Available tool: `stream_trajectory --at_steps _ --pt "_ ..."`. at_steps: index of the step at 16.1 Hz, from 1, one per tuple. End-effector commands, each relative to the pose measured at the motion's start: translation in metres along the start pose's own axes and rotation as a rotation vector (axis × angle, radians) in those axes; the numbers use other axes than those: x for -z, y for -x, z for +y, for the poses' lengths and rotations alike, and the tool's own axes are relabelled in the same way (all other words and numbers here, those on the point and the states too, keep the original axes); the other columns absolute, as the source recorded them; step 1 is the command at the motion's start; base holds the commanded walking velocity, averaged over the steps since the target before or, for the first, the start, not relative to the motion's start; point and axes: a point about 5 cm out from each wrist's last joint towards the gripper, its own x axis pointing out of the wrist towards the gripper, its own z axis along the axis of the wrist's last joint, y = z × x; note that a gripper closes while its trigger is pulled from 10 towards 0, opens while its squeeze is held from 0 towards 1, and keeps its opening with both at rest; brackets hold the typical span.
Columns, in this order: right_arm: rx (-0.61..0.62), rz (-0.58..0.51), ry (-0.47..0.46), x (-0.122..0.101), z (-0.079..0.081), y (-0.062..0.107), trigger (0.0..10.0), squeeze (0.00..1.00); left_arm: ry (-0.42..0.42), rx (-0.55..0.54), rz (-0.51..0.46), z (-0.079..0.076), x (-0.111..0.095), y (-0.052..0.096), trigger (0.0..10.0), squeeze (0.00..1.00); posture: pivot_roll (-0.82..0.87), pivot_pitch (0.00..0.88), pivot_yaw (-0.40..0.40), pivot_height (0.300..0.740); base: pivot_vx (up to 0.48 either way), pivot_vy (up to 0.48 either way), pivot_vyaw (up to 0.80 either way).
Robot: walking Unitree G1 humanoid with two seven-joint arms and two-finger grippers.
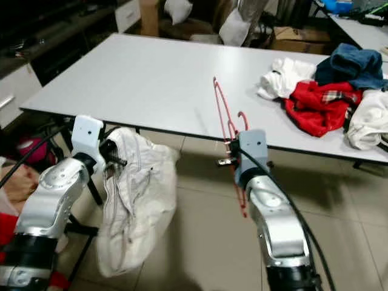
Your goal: Hang hanger
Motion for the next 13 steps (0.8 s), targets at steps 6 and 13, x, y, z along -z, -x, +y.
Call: stream_trajectory --at_steps 6,13 --pt "-0.061 -0.017 0.020 -0.006 0.009 -0.004 10.0 0.00 -0.019 -0.007 -0.071 0.002 -0.018 -0.004 10.0 0.00 -0.10 0.000 -0.018 0.740 0.373 0.000 0.00" --pt "-0.071 -0.032 0.025 -0.006 0.011 -0.004 10.0 0.00 -0.047 0.013 -0.091 0.000 -0.023 -0.007 10.0 0.00 -0.09 0.000 -0.015 0.740 0.407 0.000 0.31"
